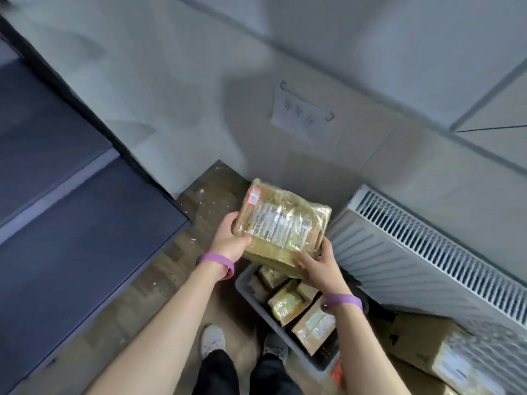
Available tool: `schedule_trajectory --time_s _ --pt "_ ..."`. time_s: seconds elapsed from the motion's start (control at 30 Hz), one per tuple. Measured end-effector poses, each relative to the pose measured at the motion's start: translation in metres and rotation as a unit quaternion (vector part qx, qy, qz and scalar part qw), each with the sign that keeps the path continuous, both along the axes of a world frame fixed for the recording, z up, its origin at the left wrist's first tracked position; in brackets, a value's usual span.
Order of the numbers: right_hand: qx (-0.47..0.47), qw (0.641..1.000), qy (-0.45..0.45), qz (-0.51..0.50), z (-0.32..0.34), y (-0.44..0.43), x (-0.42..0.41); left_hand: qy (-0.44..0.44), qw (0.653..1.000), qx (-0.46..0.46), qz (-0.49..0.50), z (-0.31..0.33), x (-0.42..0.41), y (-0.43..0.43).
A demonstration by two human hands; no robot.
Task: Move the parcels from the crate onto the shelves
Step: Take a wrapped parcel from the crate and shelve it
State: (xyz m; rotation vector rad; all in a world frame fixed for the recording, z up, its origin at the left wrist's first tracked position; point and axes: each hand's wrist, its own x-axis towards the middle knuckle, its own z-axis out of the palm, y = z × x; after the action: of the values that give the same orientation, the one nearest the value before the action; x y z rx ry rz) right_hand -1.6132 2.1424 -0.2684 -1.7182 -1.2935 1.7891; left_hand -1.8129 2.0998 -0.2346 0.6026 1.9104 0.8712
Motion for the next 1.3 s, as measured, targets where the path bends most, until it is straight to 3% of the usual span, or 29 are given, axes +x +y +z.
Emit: schedule_trajectory --time_s 0.2,0.43,0.6,0.67,0.8,0.9,1.07,1.17,1.3 --pt "0.111 0.993 -0.031 -0.034 0.069 -0.007 -0.014 0.085 0.992 0.087 -0.028 0.082 -0.011 -0.025" --pt "0.166 0.986 -0.023 -0.011 0.101 -0.021 -0.019 0.120 0.986 0.108 -0.045 0.125 -0.027 -0.049" --pt "0.158 0.986 0.006 -0.057 0.118 -0.030 -0.020 0.137 0.981 0.128 -0.050 0.139 -0.034 -0.060" --pt "0.172 0.985 0.024 -0.018 0.125 -0.031 -0.018 0.159 0.975 0.134 -0.075 0.145 -0.038 -0.062" --pt "0.253 0.960 -0.098 0.068 0.138 -0.020 -0.015 0.191 0.966 0.134 -0.109 0.156 -0.044 -0.066" --pt "0.243 0.956 -0.095 0.132 0.147 -0.021 -0.025 0.213 0.961 0.131 -0.119 0.162 -0.043 -0.065" --pt "0.263 0.950 -0.075 0.151 0.151 -0.026 -0.034 0.250 0.953 0.170 -0.017 0.170 -0.041 -0.062" --pt "0.291 0.949 -0.064 0.107 0.150 -0.031 -0.042 0.238 0.950 0.202 0.015 0.171 -0.037 -0.064" --pt "0.330 0.943 -0.047 0.013 0.151 -0.039 -0.054 0.205 0.964 0.168 -0.011 0.159 -0.024 -0.074"
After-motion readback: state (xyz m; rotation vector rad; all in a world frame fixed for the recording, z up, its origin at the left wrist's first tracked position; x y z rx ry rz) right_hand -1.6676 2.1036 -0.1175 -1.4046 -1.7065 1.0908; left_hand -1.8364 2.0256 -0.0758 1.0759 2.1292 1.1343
